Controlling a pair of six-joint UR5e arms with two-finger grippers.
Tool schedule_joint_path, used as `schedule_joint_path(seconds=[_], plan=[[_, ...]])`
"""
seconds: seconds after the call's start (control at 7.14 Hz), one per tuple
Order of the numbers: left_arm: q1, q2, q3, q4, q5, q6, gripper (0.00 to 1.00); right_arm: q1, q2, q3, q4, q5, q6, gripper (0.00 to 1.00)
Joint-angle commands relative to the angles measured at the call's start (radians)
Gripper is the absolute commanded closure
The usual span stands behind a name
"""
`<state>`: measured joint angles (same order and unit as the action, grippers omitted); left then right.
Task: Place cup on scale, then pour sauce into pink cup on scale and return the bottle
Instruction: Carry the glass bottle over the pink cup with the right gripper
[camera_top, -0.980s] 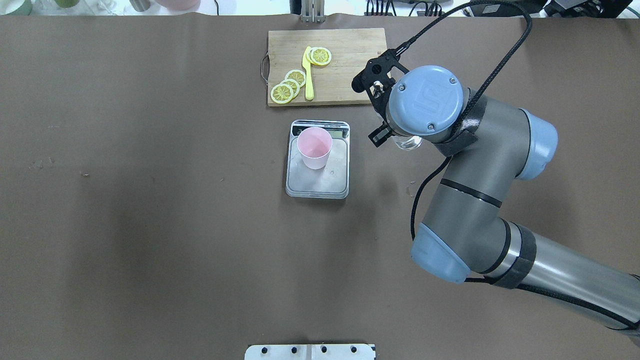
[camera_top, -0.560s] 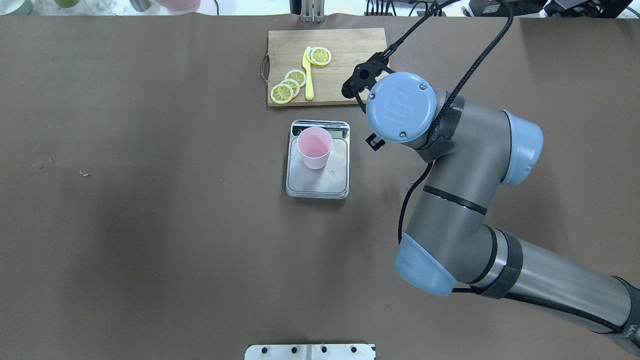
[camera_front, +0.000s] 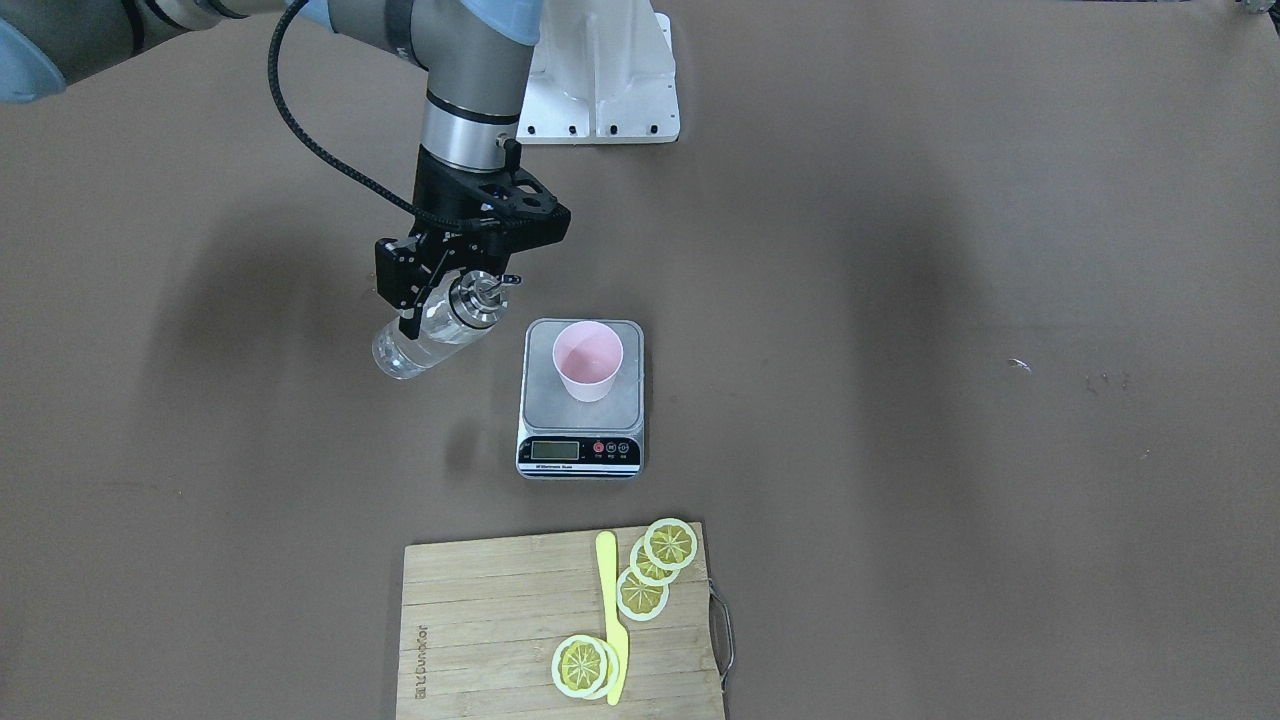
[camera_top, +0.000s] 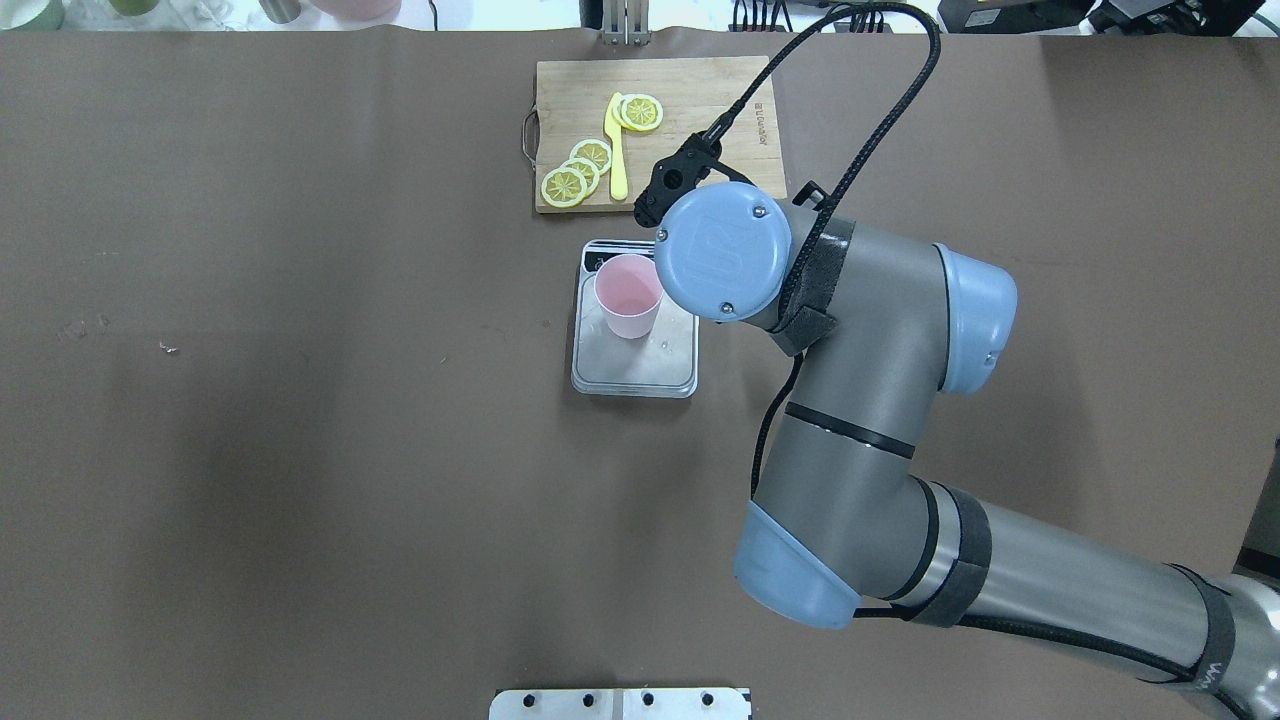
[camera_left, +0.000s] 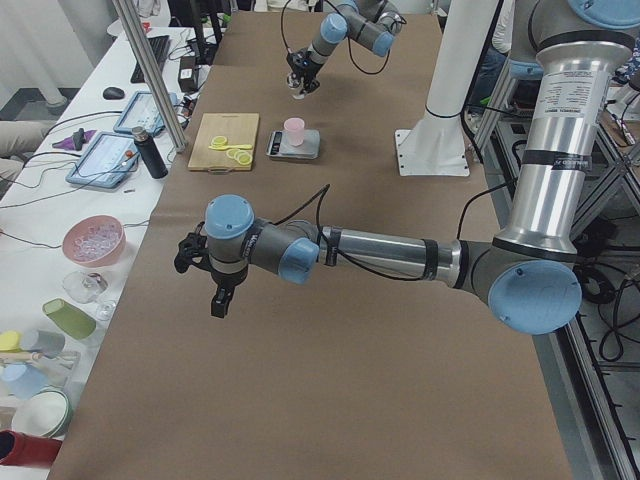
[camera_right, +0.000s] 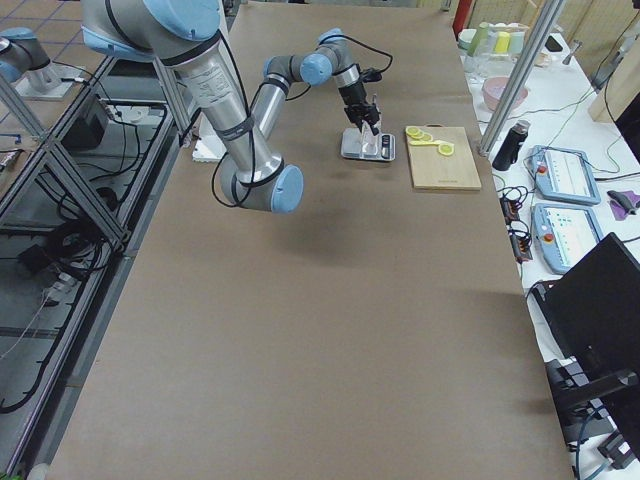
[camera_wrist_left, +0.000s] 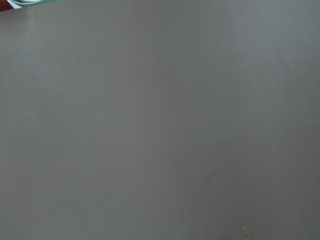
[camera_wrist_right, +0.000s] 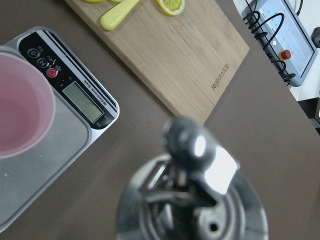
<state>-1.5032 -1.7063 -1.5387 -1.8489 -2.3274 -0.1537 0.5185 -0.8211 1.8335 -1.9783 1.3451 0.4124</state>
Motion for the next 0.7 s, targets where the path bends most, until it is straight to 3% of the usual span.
schedule_joint_path(seconds=[0.0,0.56], plan=[[-0.002,0.001,0.0,-0.001,-0.009,-0.001,0.03,-0.003,0.022,-0.049,0.007,-0.073,-0.044,1.0],[-0.003,0.001,0.002,0.0,-0.041,-0.009,0.03,0.002,0.089,-0.208,0.069,-0.207,-0.112,1.0]])
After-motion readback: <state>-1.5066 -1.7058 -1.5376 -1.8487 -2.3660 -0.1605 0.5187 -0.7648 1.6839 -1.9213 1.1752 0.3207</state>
